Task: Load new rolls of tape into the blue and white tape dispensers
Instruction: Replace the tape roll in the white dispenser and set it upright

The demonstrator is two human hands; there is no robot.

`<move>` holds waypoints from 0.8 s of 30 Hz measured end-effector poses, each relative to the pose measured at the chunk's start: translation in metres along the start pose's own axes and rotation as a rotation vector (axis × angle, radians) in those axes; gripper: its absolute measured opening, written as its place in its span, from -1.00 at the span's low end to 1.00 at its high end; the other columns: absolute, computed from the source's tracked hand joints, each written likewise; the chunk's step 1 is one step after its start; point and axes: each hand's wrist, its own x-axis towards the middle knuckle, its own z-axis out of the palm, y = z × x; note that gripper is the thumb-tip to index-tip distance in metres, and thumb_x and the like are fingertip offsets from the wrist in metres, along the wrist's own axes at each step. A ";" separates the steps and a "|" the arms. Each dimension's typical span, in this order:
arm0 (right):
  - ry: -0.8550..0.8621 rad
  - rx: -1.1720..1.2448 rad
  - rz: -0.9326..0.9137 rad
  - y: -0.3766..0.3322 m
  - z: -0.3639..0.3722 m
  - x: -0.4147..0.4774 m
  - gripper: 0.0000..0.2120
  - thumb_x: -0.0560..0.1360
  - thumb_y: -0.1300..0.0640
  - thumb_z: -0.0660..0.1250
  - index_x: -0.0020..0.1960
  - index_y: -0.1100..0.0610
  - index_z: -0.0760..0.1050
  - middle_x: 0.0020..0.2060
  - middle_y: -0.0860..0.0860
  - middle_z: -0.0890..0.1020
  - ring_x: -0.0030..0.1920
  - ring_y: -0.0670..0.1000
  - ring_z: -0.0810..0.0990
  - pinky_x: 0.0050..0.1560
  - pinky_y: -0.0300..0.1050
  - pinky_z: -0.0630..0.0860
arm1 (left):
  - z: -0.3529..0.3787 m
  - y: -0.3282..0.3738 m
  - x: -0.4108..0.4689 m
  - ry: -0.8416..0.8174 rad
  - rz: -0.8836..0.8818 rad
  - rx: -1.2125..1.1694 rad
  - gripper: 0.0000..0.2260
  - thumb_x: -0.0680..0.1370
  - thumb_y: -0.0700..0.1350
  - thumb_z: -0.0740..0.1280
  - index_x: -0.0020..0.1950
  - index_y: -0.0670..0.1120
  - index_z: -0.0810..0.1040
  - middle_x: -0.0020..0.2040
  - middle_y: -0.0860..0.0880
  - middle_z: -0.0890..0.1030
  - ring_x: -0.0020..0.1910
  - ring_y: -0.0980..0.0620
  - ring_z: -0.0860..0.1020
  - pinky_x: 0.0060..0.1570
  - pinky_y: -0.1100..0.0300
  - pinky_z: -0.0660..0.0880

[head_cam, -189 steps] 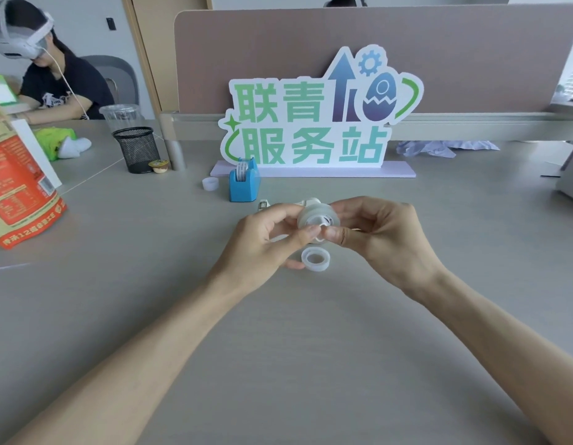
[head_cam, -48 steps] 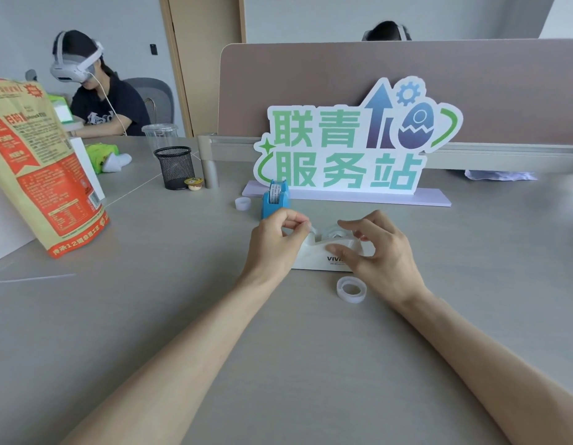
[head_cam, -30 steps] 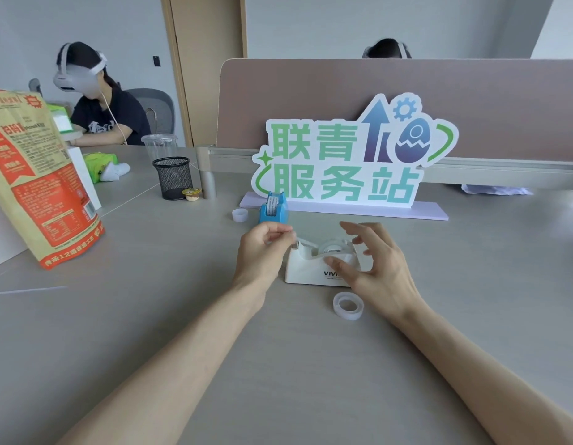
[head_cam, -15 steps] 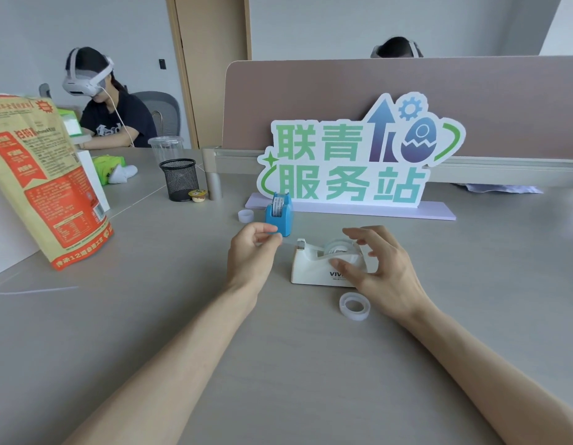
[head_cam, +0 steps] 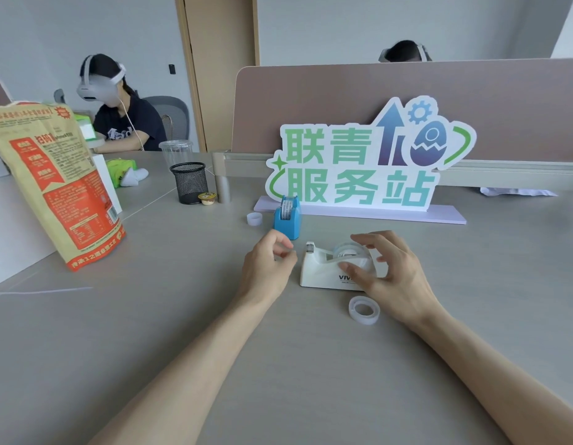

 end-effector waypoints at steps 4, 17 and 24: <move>0.005 -0.005 -0.006 0.000 0.000 0.000 -0.63 0.39 0.02 0.51 0.17 0.03 0.58 0.08 -0.09 0.57 0.15 -0.02 0.53 0.11 -0.12 0.48 | 0.004 -0.001 -0.001 -0.005 0.096 0.131 -0.93 0.51 -0.18 0.30 -0.12 -0.01 0.47 -0.30 0.14 0.53 -0.29 0.14 0.48 -0.23 0.14 0.43; 0.002 0.014 0.015 -0.001 0.000 -0.001 -0.62 0.39 0.04 0.51 0.18 0.02 0.57 0.09 -0.09 0.57 0.14 -0.02 0.53 0.11 -0.10 0.49 | 0.002 -0.002 -0.004 -0.026 0.137 0.221 -0.94 0.48 -0.15 0.34 -0.09 0.00 0.52 -0.11 0.05 0.60 -0.16 0.06 0.53 -0.20 0.16 0.45; -0.008 0.042 0.051 -0.003 -0.001 0.000 -0.59 0.38 0.02 0.52 0.21 -0.02 0.55 0.11 -0.12 0.56 0.15 -0.09 0.52 0.12 -0.15 0.47 | -0.001 -0.002 -0.012 0.031 0.155 0.169 -0.89 0.46 -0.18 0.33 -0.17 0.01 0.62 -0.09 0.14 0.59 -0.29 0.16 0.47 -0.26 0.22 0.36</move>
